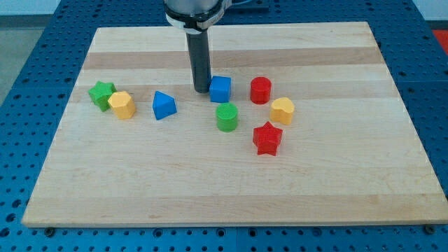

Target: Move the blue triangle towards down

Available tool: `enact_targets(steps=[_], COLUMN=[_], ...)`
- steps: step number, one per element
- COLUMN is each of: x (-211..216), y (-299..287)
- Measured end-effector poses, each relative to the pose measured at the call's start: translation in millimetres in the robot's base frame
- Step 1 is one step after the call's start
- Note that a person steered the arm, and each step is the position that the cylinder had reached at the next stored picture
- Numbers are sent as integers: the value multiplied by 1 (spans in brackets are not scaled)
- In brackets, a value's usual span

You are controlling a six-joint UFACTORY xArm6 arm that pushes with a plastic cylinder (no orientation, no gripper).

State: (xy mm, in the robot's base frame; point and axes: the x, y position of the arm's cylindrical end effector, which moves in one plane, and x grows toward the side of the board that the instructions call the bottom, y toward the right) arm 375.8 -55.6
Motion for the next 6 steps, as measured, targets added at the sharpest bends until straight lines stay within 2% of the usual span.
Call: enact_targets(steps=[3,6], x=[7,56], y=[-67,-68])
